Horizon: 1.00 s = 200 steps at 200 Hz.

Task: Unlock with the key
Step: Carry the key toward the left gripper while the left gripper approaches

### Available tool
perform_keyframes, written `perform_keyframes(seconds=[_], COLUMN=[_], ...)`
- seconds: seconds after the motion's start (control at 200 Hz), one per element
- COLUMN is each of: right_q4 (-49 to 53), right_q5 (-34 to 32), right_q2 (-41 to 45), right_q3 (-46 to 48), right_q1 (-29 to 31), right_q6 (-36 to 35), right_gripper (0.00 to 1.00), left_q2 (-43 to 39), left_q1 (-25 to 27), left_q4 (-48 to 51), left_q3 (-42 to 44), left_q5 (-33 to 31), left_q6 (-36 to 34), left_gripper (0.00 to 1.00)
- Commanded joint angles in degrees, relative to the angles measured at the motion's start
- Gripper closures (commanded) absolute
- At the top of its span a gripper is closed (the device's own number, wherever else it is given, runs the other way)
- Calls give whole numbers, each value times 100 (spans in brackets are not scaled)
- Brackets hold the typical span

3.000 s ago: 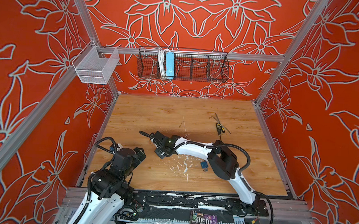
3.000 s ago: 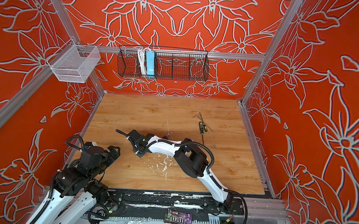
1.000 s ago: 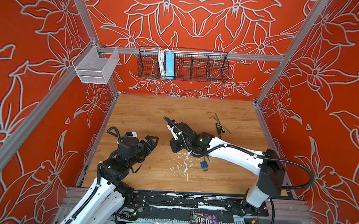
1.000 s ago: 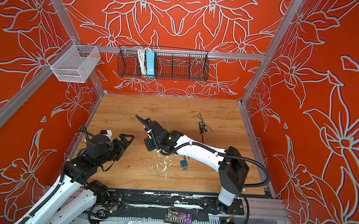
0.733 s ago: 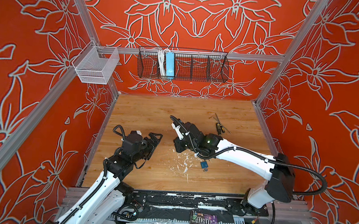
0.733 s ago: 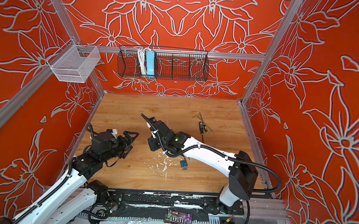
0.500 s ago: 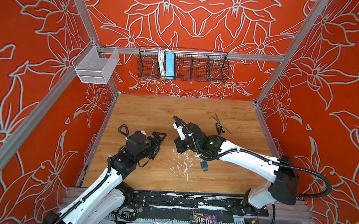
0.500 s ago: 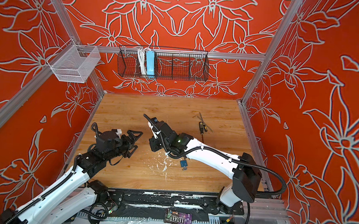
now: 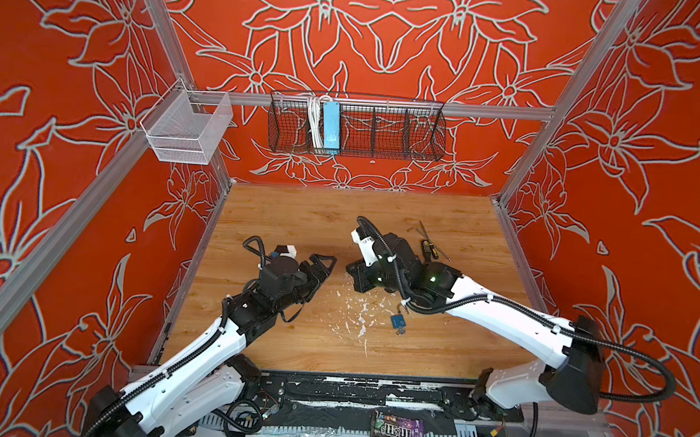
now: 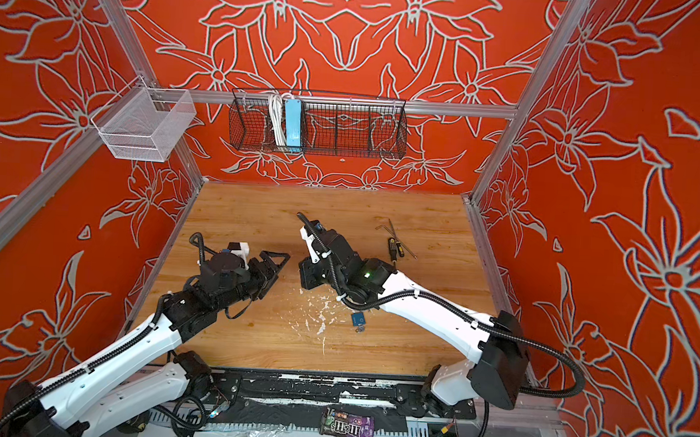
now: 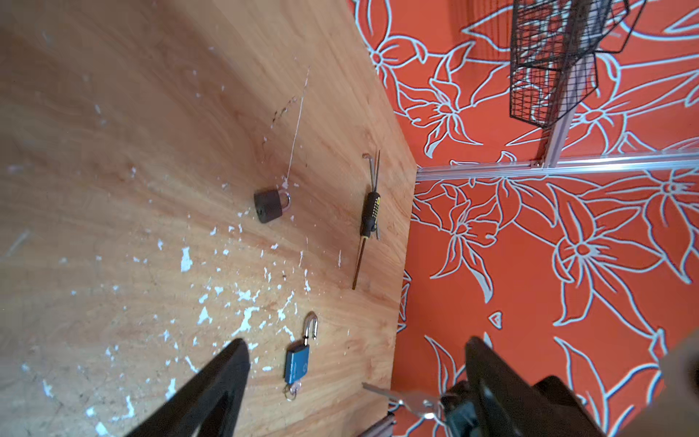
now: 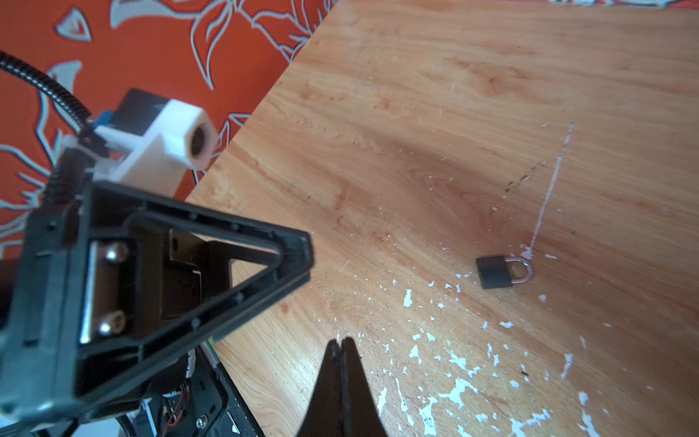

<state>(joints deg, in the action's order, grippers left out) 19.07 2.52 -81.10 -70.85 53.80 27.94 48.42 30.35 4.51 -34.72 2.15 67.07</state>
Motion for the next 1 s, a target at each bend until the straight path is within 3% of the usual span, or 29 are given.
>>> perform_keyframes(seconds=[0.0,0.175,0.355,0.545,0.996], right_q4=[401,689,853,833,620], right_q5=[129,373,634,819,1048], right_q2=[288,525,628,751,894], right_q3=[-101,-218,-370,-371,-263], right_q1=[-201,-472,-598,-604,-613], right_q6=[346,505,639,751,911], right_gripper=[100,100,100,100,100], left_q2=[-35,15,257,517,1056], left_q1=[24,249,812,981,1263], left_q4=[-703,-1700,-2418,-3673,-4019], left_q3=[-6,277,417,860,612], left_q5=[-37,579,690,841,1121], left_q6=[-1819,-3779,-5160,-5669,-6188], left_gripper=[16,25,31,34,55])
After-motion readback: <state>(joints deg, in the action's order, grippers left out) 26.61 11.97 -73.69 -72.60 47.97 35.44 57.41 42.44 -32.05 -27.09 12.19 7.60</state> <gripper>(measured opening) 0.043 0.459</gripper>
